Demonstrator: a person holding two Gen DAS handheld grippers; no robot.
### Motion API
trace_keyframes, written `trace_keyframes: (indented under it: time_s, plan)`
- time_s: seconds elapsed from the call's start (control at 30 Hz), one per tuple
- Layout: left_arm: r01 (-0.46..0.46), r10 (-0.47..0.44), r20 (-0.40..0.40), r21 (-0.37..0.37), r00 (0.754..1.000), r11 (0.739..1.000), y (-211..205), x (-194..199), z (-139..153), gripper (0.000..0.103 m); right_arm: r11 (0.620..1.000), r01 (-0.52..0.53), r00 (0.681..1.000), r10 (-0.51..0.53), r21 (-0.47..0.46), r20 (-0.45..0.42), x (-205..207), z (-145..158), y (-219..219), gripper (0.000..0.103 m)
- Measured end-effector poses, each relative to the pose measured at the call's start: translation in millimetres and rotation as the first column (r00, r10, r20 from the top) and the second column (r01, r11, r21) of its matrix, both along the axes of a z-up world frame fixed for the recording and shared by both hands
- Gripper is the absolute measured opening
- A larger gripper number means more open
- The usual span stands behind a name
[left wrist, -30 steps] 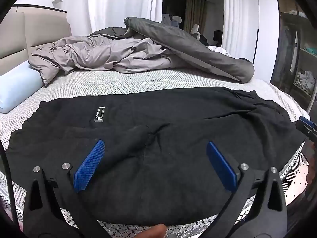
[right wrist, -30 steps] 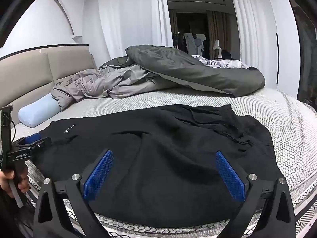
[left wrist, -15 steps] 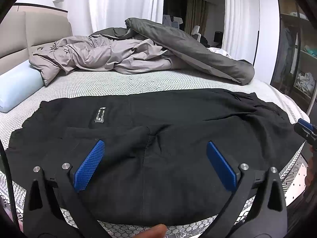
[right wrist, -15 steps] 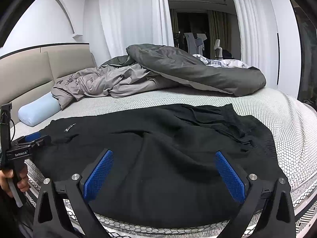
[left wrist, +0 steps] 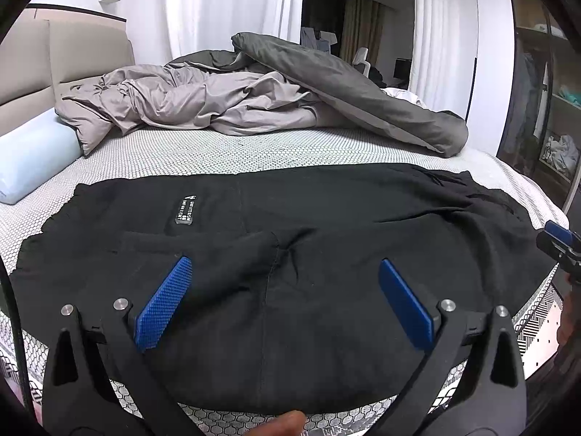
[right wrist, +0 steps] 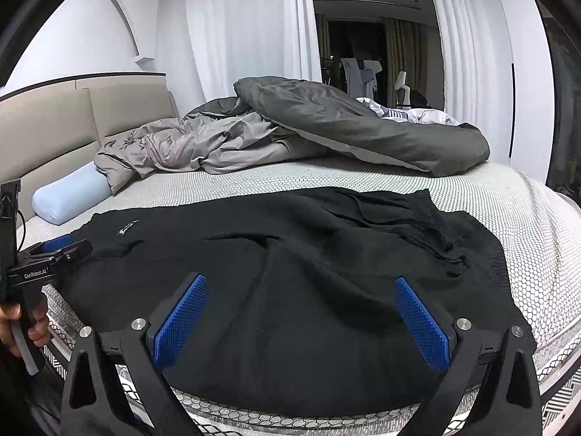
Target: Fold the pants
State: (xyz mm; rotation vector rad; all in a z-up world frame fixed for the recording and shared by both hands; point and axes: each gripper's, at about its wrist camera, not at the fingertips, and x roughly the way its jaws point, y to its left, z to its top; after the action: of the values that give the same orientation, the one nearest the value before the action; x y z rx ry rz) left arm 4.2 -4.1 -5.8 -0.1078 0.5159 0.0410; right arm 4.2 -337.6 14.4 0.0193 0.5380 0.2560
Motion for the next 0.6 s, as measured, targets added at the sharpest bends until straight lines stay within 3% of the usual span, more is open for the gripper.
trace_keyframes:
  time_s: [0.6]
  plan:
    - [0.001,-0.001,-0.002,0.001,1.000,1.000,-0.7,0.7,0.5,0.102,1.000,0.000,1.000,0.000,-0.004,0.001,0.8,-0.6,0.9,0.103]
